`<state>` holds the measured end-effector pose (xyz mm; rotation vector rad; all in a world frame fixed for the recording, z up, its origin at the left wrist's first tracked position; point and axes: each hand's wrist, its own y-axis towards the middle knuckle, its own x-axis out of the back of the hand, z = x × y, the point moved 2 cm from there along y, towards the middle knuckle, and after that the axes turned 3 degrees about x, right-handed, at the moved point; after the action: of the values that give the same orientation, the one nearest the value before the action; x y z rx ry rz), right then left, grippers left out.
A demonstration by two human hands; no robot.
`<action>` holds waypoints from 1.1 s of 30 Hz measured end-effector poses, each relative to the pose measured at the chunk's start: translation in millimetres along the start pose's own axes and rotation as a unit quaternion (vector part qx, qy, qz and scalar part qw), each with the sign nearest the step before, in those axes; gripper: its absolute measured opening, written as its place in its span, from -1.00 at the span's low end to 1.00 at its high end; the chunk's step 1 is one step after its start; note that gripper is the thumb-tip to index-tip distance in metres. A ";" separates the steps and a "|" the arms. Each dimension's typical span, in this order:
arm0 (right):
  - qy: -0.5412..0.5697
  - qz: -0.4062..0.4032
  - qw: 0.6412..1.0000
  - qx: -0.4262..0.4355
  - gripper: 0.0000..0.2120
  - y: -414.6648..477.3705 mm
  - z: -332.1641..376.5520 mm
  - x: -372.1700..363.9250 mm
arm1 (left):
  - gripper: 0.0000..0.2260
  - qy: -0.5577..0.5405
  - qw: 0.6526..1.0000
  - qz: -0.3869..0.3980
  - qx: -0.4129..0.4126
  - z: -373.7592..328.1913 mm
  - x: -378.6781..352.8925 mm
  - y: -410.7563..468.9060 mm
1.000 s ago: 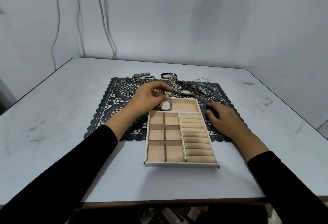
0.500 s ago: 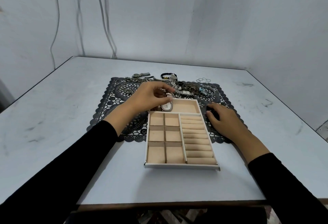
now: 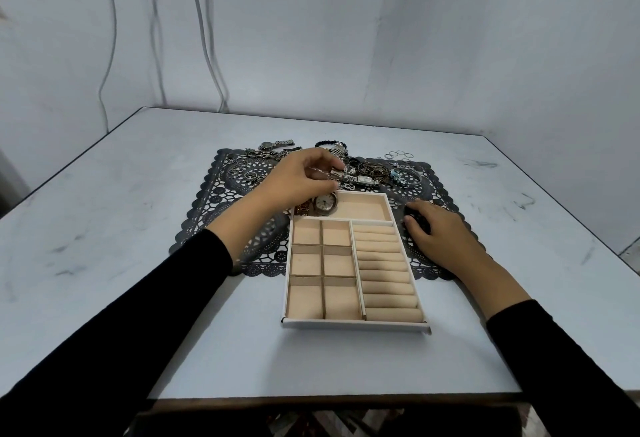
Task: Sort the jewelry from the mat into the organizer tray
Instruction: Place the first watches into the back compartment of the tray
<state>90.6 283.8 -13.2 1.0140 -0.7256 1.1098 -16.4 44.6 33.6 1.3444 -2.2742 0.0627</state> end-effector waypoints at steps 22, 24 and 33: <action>-0.011 0.009 1.000 -0.002 -0.67 -0.2 0.0 1.1 | -0.96 0.061 0.986 -0.154 0.023 9.2 -13.1 -15.5; -0.010 0.009 1.000 -0.002 -0.67 0.1 -0.3 1.3 | -0.94 0.063 0.984 -0.166 0.012 9.3 -14.0 -18.0; -0.009 0.010 1.000 0.002 -0.67 0.0 -0.3 1.5 | -0.90 0.044 0.975 -0.218 -0.007 9.9 -18.7 -26.7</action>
<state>91.1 284.7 -12.0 1.0231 -0.7497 1.1204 9.3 43.3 11.3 1.7638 -1.8584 -0.0415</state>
